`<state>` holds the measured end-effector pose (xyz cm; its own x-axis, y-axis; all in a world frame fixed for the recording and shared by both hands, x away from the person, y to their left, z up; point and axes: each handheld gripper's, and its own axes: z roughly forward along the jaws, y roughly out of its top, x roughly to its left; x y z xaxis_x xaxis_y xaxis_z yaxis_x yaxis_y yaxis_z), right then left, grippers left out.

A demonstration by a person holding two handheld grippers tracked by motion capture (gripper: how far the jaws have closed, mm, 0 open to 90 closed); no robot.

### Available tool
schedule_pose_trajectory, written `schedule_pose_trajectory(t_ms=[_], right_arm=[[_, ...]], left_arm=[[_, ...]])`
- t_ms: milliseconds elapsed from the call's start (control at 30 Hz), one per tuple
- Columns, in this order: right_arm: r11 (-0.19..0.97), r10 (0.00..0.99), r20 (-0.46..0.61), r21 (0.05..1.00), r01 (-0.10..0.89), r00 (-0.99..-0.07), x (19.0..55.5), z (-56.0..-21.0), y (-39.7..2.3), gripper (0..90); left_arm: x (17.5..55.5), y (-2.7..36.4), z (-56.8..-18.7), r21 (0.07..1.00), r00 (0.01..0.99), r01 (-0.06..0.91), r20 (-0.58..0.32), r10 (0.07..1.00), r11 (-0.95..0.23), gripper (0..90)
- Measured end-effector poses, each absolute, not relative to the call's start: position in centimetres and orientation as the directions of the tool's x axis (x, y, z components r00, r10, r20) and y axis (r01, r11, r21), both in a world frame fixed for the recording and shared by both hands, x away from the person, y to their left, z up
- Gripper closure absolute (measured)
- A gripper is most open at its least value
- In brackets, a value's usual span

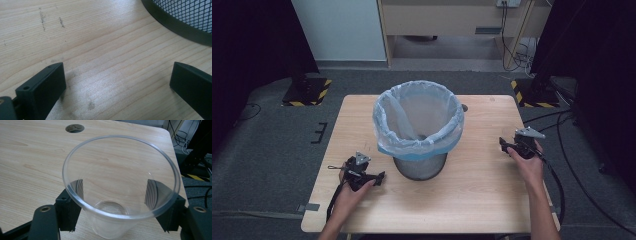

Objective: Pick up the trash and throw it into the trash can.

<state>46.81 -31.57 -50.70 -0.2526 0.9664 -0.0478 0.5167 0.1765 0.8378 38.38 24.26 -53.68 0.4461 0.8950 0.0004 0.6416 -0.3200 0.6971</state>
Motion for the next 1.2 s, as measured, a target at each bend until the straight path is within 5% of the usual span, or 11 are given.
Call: schedule_pose_trajectory(t_ms=[500,1200], right_arm=[[0.216,0.937,-0.070,0.887,0.408,-0.343,44.7,-43.9,-28.3,38.3],[0.259,0.900,-0.075,0.885,0.388,-0.429,47.1,-34.3,-23.5,38.2]], left_arm=[[38.4,24.3,-53.7,0.697,0.446,0.642,0.000,0.895,-0.320,0.0],[38.4,24.3,-53.7,0.697,0.446,0.642,0.000,0.895,-0.320,0.0]])
